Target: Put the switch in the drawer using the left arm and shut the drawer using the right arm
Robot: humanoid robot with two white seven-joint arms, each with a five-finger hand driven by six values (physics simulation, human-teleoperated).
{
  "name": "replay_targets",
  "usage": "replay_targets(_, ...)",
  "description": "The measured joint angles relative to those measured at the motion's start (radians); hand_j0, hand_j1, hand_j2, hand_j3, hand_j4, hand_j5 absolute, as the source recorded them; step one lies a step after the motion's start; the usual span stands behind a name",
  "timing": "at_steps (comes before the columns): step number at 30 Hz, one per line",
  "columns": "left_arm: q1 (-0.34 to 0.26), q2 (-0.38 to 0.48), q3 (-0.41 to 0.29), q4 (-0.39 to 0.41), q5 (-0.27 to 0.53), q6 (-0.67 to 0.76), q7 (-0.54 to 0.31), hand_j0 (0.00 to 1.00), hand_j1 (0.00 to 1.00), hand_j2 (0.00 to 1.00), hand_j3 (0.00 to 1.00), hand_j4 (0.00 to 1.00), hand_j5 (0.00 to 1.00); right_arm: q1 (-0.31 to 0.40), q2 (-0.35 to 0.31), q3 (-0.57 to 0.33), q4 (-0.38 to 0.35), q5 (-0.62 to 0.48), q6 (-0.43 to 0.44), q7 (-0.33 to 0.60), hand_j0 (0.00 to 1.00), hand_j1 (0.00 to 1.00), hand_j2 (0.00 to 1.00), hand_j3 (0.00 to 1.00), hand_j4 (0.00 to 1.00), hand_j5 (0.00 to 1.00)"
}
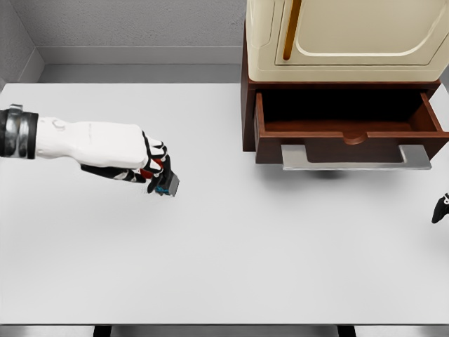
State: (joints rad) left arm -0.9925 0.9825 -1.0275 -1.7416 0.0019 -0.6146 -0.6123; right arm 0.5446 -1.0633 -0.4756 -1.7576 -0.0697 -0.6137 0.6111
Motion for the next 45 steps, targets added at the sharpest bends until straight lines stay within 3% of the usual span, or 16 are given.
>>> replay_targets(8,-0.115,-0.170,0.000,0.003,0.016,-0.001,0.000,0.36,0.36,0.36,0.36,0.36,0.36,0.002,0.000,0.001,0.000,0.000,0.000,0.000,0.43,0.43,0.43,0.43,0.43,0.43)
replay_targets(17,-0.195,-0.325,-0.001,0.035,0.032,-0.001,-0.001,0.36,0.36,0.36,0.36,0.36,0.36,-0.008,-0.003,0.014,0.000,0.001,0.000,0.000,0.43,0.43,0.43,0.43,0.43,0.43)
replay_targets(22,-0.262,-0.437,-0.004,0.147,0.036,0.000,0.000,0.36,0.36,0.36,0.36,0.36,0.36,-0.008,-0.004,0.015,0.000,0.001,0.000,0.000,0.43,0.43,0.43,0.43,0.43,0.43)
replay_targets(29,-0.337,-0.636,-0.009,0.404,0.032,-0.001,0.000,0.36,0.36,0.36,0.36,0.36,0.36,-0.008,-0.004,0.015,0.000,0.002,0.000,0.000,0.43,0.43,0.43,0.43,0.43,0.43)
replay_targets(36,-0.333,-0.753,-0.010,0.564,0.025,-0.001,-0.001,0.37,0.37,0.37,0.37,0.37,0.37,-0.008,-0.004,0.015,0.000,0.002,0.000,0.000,0.44,0.44,0.44,0.44,0.44,0.44)
replay_targets(45,-0.299,-0.816,-0.011,0.654,-0.004,0.000,0.000,0.41,0.41,0.41,0.41,0.41,0.41,-0.008,-0.004,0.015,0.000,0.002,0.000,0.000,0.44,0.44,0.44,0.44,0.44,0.44)
